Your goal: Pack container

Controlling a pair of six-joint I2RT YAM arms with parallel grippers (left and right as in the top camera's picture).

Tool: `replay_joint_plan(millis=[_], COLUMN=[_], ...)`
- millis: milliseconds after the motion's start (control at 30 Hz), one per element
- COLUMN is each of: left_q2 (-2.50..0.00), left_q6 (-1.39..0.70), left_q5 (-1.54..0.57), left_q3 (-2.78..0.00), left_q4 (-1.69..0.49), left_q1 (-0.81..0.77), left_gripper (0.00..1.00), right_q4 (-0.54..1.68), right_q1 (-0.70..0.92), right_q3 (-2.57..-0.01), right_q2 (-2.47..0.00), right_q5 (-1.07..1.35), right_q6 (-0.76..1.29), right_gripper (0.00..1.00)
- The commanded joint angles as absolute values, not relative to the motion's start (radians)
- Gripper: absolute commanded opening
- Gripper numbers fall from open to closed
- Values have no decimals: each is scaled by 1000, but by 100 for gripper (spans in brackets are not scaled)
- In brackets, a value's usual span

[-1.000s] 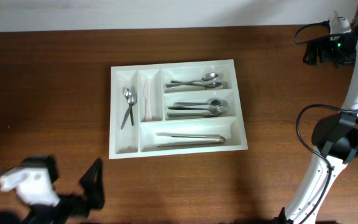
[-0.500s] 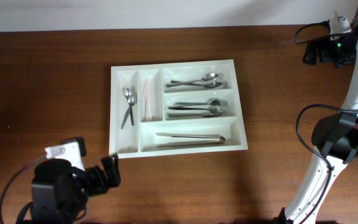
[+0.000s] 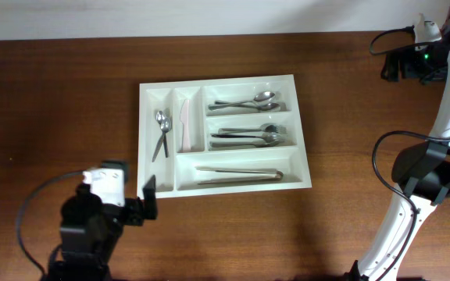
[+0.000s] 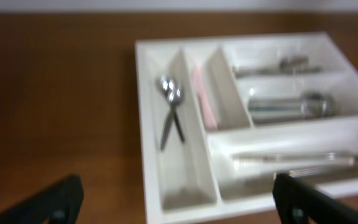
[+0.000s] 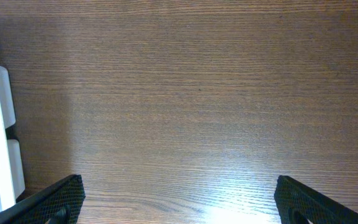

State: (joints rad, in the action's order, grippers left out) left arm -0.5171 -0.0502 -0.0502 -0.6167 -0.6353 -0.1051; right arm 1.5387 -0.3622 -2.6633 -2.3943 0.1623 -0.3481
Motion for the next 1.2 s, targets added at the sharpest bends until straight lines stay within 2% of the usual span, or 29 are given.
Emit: replay_joint_plan(millis=[0,333,800,1000,1167], left_q2=[-412,-195,-3,-4,-4], left_q6=[4,5,5,6,32], left_q5=[-147,-127,-105,-86,-82], left_q3=[-479,-290,-115,-100,-97], left_q4=[-564,-463,-207,-124,-138], left_q1=[-109,-52,-29,-9,-5], left_gripper=[99,99,99,99,99], right_q4=[1536,1536,1536,1536,1536], right_q1=[-367,-367,-367,-367,-367], right_q3=[-2658,-2658,-2658,-2658,-2658], right_q2=[-2380,-2380,-2380,-2380,-2380], right_q5=[161,161,161,161,161], right_q6=[-346,-346,-346,-346,-346], right_gripper=[99,99,99,99,99])
